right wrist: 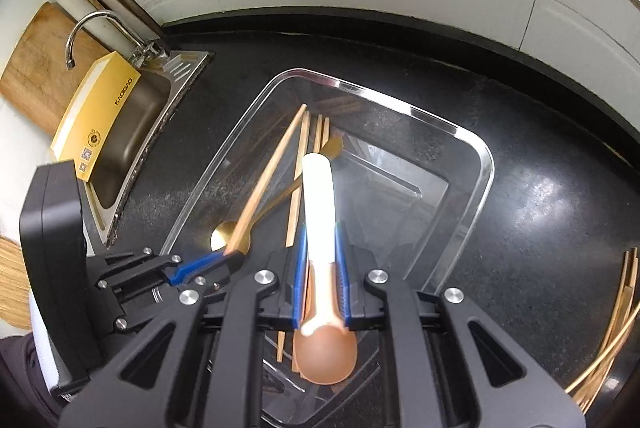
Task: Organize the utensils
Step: 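Open both tools to drop the chopstick and white-handled spoon into the tray, then move both open tools back over the utensil pile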
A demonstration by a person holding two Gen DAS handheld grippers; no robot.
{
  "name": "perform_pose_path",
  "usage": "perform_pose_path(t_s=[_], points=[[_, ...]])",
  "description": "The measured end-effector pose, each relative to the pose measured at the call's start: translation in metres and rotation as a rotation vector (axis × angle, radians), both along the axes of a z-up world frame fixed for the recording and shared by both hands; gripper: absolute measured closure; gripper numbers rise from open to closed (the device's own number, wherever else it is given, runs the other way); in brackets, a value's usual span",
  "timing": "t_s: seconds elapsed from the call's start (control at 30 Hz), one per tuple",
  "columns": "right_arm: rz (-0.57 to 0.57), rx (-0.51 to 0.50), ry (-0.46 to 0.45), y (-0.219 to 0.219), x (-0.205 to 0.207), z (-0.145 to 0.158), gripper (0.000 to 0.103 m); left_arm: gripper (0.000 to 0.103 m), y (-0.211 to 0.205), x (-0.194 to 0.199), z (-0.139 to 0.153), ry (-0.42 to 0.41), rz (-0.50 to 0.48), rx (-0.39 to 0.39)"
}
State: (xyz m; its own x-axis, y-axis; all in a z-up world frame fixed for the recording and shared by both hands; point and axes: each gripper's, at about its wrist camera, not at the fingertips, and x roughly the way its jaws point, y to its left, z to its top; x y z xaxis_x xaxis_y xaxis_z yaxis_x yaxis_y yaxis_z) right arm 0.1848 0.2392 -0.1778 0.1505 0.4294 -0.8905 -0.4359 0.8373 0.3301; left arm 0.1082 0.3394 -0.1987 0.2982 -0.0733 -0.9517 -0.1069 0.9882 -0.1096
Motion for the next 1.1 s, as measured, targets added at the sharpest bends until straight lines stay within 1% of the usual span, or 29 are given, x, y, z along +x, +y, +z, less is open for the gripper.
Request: perform_pose_path(t_s=[0.03, 0.07, 0.1, 0.13, 0.17, 0.2, 0.3, 0.4, 0.53, 0.7, 0.8, 0.93, 1.1], points=[[-0.01, 0.018, 0.035, 0.0, 0.006, -0.004, 0.088, 0.084, 0.001, 0.001, 0.0, 0.007, 0.004, -0.009], [-0.031, 0.03, 0.067, -0.002, 0.013, -0.006, 0.072, 0.054, 0.002, 0.0, 0.001, 0.008, 0.005, -0.012], [-0.05, 0.042, 0.067, -0.005, 0.016, -0.004, 0.043, 0.032, 0.002, -0.002, 0.006, -0.01, 0.006, -0.006], [-0.091, 0.074, 0.037, -0.013, 0.02, 0.005, 0.037, 0.009, 0.004, -0.004, 0.012, -0.039, 0.01, 0.006], [-0.099, 0.089, 0.021, -0.017, 0.022, 0.01, 0.037, 0.009, 0.006, -0.008, 0.022, -0.082, 0.014, 0.016], [-0.107, 0.097, 0.008, -0.022, 0.025, 0.017, 0.037, 0.009, 0.008, -0.011, 0.029, -0.108, 0.014, 0.02], [-0.128, 0.113, -0.008, -0.035, 0.031, 0.03, 0.037, 0.009, 0.016, -0.016, 0.035, -0.115, 0.037, 0.016], [-0.118, 0.1, -0.035, -0.043, 0.029, 0.043, 0.037, 0.009, 0.022, -0.021, 0.039, -0.12, 0.071, 0.014], [-0.121, 0.105, -0.053, -0.051, 0.018, 0.055, 0.037, 0.009, 0.023, -0.032, 0.052, -0.146, 0.092, 0.032], [-0.114, 0.124, -0.089, -0.058, -0.006, 0.073, 0.037, 0.009, 0.017, -0.04, 0.072, -0.188, 0.094, 0.063], [-0.112, 0.133, -0.119, -0.068, -0.023, 0.085, 0.037, 0.009, 0.007, -0.049, 0.083, -0.204, 0.087, 0.079], [-0.134, 0.123, -0.171, -0.097, -0.05, 0.099, 0.037, 0.009, -0.016, -0.059, 0.092, -0.217, 0.062, 0.091], [-0.196, 0.086, -0.215, -0.152, -0.08, 0.107, 0.037, 0.009, -0.069, -0.062, 0.099, -0.232, -0.012, 0.088]])
